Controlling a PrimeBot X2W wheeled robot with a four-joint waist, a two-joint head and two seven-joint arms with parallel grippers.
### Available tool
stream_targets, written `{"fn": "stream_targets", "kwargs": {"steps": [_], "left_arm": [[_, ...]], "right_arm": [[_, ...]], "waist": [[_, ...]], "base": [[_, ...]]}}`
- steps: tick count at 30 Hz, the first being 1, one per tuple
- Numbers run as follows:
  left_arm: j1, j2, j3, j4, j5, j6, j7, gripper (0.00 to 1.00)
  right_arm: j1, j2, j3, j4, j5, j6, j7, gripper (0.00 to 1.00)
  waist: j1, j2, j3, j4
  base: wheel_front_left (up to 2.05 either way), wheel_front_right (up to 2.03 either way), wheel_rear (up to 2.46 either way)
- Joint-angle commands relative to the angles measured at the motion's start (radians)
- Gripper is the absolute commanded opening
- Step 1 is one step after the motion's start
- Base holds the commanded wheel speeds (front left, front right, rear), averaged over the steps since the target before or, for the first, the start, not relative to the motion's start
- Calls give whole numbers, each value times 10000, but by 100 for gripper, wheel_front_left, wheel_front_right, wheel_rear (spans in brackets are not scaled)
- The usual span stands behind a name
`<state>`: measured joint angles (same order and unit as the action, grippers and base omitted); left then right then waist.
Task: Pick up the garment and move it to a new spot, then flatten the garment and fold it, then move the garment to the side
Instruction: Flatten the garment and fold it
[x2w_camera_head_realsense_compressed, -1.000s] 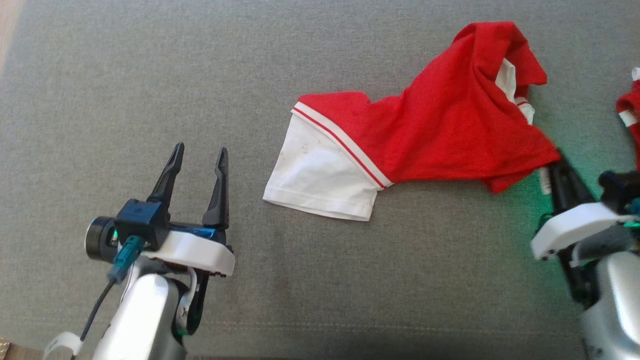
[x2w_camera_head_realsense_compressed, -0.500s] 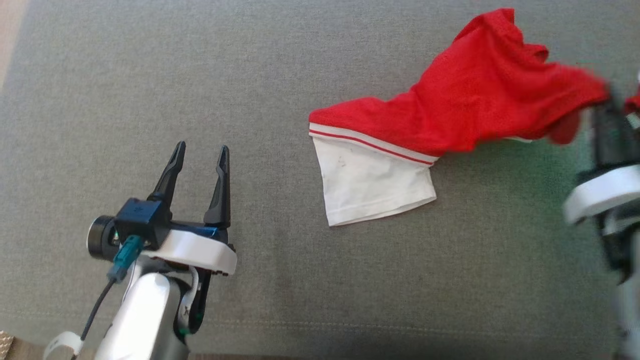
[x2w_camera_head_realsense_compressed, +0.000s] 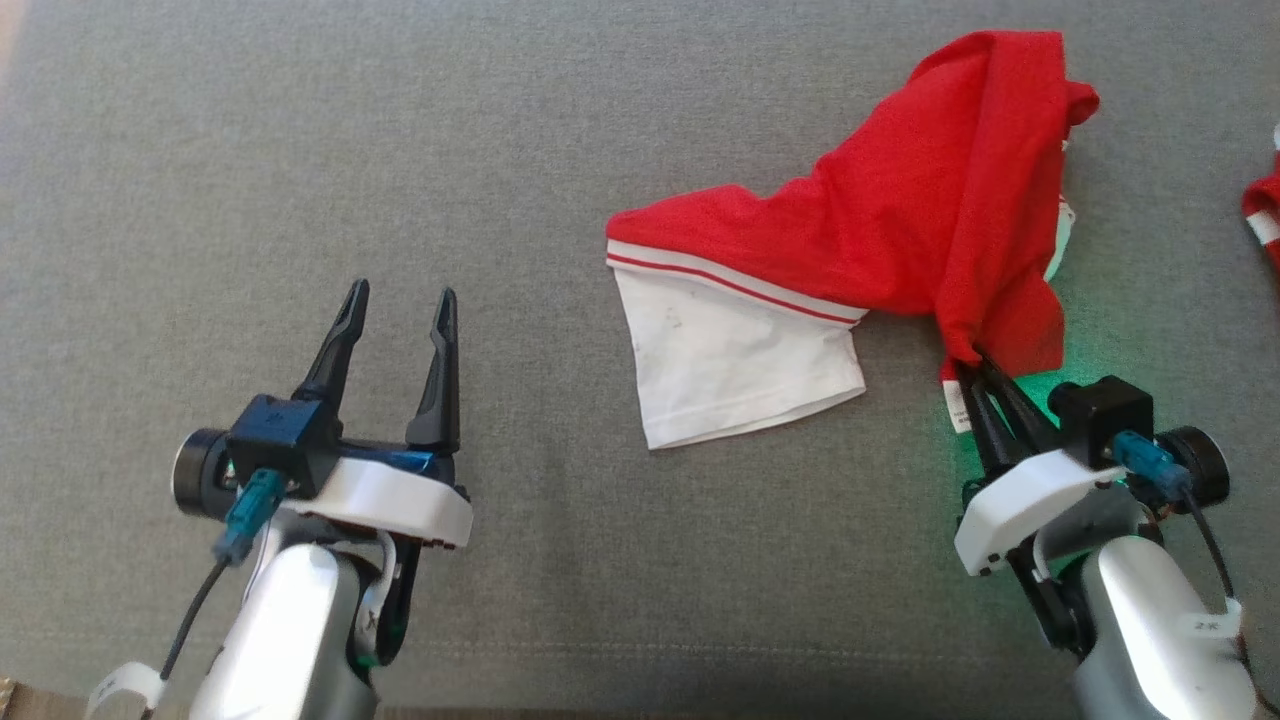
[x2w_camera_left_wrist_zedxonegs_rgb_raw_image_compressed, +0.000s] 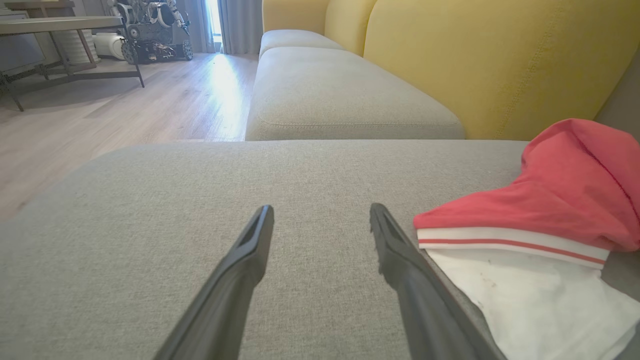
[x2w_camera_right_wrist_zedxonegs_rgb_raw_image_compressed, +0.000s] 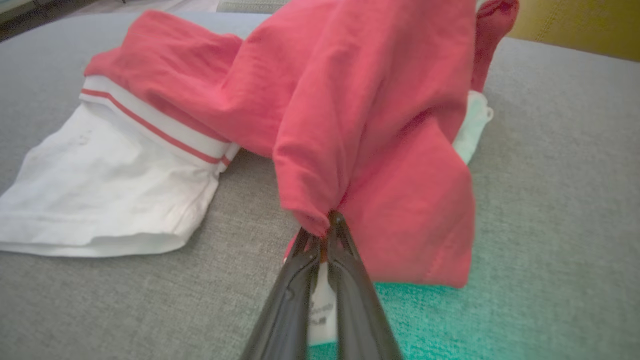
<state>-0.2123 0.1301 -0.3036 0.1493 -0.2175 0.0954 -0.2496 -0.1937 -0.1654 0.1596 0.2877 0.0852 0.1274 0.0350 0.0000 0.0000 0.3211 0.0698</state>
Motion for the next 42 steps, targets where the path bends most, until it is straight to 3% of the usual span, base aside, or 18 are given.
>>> {"fn": "stream_targets", "kwargs": {"steps": [1, 8, 23, 32, 42], "left_arm": [[-389, 214, 441, -322, 115, -49, -121, 100], [-243, 288, 498, -291, 123, -11, -122, 100], [667, 412, 563, -413, 187, 293, -122, 100], [1363, 528, 547, -583, 100, 453, -32, 100], [1471, 605, 461, -791, 48, 513, 134, 100]], "right_arm": [[-144, 148, 120, -280, 181, 33, -246, 100], [79, 474, -145, -1306, 613, 33, -798, 100], [1596, 806, -1352, -3499, 795, 33, -235, 100], [2829, 985, -1605, -4119, 853, 33, 216, 100], [2878, 1076, -1561, -4284, 895, 33, 341, 100]], "waist": [[0, 0, -63, -79], [0, 0, -435, -255], [0, 0, -1495, -521], [0, 0, -1983, -580], [0, 0, -1992, -615]], "base": [[0, 0, 0], [0, 0, 0], [0, 0, 0], [0, 0, 0], [0, 0, 0]]}}
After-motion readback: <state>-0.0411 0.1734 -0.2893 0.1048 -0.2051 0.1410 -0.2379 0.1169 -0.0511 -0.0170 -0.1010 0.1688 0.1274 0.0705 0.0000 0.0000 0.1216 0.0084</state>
